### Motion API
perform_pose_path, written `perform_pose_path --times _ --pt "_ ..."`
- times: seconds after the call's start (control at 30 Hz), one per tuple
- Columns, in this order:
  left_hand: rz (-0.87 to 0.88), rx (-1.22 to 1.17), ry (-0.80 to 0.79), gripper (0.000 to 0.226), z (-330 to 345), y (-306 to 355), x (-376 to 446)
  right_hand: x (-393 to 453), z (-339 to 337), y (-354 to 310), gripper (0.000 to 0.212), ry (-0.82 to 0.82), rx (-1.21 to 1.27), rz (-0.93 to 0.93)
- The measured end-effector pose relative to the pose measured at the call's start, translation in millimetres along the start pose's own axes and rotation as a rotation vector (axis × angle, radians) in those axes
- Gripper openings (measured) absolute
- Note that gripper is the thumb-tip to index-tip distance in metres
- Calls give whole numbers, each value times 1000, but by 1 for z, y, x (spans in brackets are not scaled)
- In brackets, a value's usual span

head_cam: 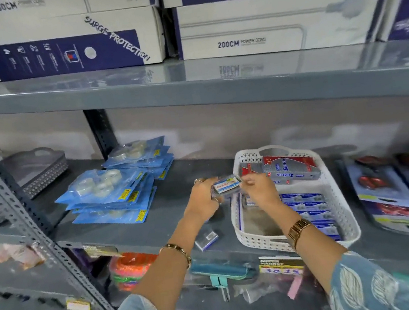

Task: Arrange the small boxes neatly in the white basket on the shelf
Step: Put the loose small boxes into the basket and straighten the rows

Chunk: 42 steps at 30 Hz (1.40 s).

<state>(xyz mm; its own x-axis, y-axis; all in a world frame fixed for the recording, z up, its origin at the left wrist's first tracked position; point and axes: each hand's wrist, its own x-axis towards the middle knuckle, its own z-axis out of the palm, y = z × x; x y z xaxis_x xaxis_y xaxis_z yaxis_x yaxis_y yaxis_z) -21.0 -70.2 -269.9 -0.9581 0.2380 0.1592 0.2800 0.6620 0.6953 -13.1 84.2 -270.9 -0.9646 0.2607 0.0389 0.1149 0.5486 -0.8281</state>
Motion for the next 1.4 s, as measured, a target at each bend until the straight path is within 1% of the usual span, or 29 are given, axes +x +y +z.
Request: perform_pose_path --times 0.07,0.2,0.3,0.37,0.4,0.5,0.57,0.63,0.7,0.73,0.77,0.83,0.9,1.1,1.23,1.4 --pt "55 -17 -21 53 7 8 0 -5 -10 7 28 22 -20 31" --pt "80 16 -100 45 21 22 2 -15 -27 21 24 58 -66 102" --pt "85 43 -156 51 32 29 3 -20 -37 32 23 67 -113 130" --pt "94 94 -211 56 40 32 3 -23 -42 40 31 101 -154 166" --pt "102 118 -234 56 43 33 3 -24 -43 43 31 111 -151 190" --pt "132 182 -281 52 50 34 3 -24 -43 51 25 107 -112 249" --pt "149 234 -324 50 55 32 5 -23 -41 55 24 97 -123 289" --pt "154 307 -356 42 58 31 6 -21 -39 58 21 99 -153 338" --pt "148 374 -357 33 61 30 7 -19 -37 60 25 87 -193 361" --pt "146 403 -353 31 63 30 8 -17 -35 61 24 78 -210 371" --pt "146 430 -348 30 64 30 9 -17 -35 60 18 76 -220 376" --pt "147 469 -340 30 67 29 11 -14 -35 59 11 79 -230 373" --pt "147 489 -343 31 68 29 14 -12 -37 58 13 68 -235 365" --pt "155 519 -373 33 67 29 15 -11 -40 55 9 7 -208 389" --pt "160 535 -389 33 65 31 15 -12 -39 54 18 -13 -185 409" --pt "155 507 -381 35 65 32 12 -15 -39 54 24 15 -153 398"
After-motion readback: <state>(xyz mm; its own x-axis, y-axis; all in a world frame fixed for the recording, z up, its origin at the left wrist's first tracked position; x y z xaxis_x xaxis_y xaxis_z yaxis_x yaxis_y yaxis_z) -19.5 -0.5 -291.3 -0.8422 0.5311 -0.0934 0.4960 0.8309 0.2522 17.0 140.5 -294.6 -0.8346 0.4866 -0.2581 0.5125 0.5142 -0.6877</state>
